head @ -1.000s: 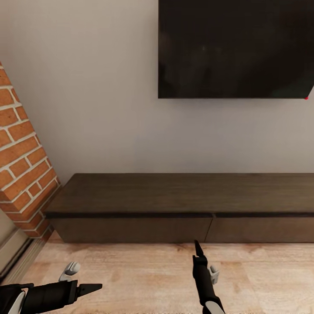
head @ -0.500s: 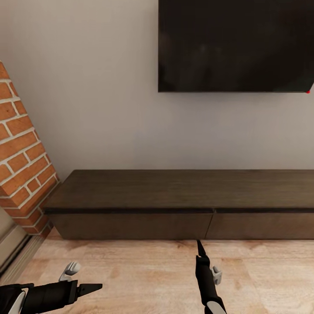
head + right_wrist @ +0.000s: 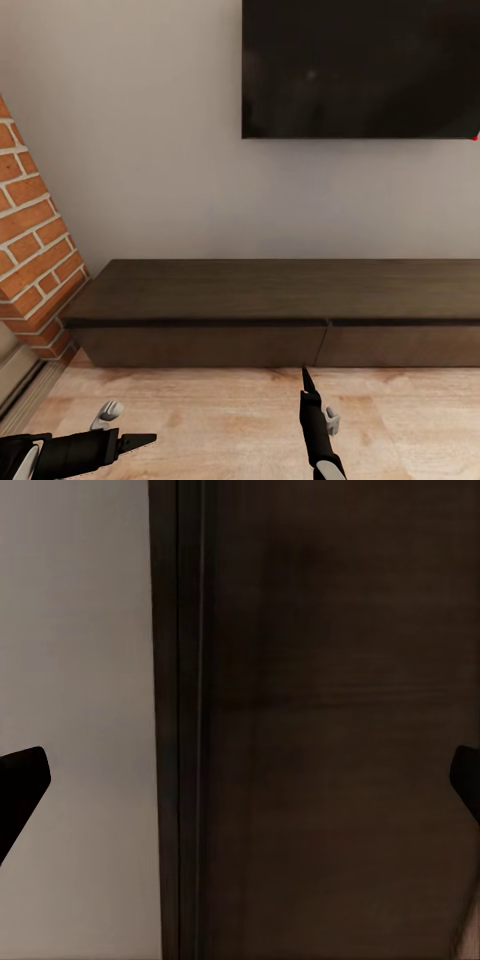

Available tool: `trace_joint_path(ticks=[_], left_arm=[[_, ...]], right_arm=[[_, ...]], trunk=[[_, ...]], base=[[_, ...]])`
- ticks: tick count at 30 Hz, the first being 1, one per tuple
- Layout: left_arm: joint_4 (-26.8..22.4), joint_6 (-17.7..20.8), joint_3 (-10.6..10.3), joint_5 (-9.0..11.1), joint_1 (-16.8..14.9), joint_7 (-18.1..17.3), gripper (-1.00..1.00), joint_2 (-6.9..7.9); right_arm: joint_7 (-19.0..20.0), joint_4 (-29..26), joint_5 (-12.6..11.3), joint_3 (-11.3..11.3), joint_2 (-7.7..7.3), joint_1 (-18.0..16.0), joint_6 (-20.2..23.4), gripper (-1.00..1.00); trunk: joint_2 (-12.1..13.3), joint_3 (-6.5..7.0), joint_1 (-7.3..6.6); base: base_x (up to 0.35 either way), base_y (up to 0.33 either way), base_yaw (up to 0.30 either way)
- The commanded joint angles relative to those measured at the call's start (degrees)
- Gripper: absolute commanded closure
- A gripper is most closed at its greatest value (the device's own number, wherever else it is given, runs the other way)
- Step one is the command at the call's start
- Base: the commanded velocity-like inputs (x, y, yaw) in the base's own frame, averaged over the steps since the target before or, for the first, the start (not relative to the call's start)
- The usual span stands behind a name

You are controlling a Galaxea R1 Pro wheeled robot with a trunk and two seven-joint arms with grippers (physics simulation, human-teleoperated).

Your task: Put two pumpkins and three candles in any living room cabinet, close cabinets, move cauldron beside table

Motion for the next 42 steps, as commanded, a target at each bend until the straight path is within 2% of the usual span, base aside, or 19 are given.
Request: trace_joint_path(ticks=[1,8,27,38,42], left_arm=[[0.0,0.0,-0.01,0.0,0.0,0.01,-1.0,0.0],[0.0,0.0,-0.07,-0.01,0.0,0.02,-1.0,0.0],[0.0,0.0,-0.07,-0.02,0.0,0.03,-1.0,0.0],[0.0,0.0,-0.17,-0.02,0.0,-0.02,-1.0,-0.1],[0.0,0.0,-0.45,-0.13,0.0,-0.01,-1.0,-0.28]], right_arm=[[0.0,0.01,0.0,0.0,-0.01,0.0,-0.01,-1.0],[0.03,0.03,-0.16,-0.72,-1.04,0.0,0.02,-1.0],[0.15,0.04,-0.18,-2.04,-1.26,0.08,0.03,-1.0],[0.09,0.04,-0.18,-2.44,-1.26,0.08,0.03,-1.0],[0.09,0.04,-0.13,-2.44,-1.26,0.07,0.03,-1.0]], trunk=[[0.0,0.0,0.0],[0.0,0.0,0.0],[0.0,0.0,0.0],[0.0,0.0,0.0],[-1.6,-0.72,0.88]], base=[[0.252,0.0,0.0],[0.312,0.0,0.0],[0.285,0.0,0.0],[0.054,0.0,0.0],[0.001,0.0,0.0]])
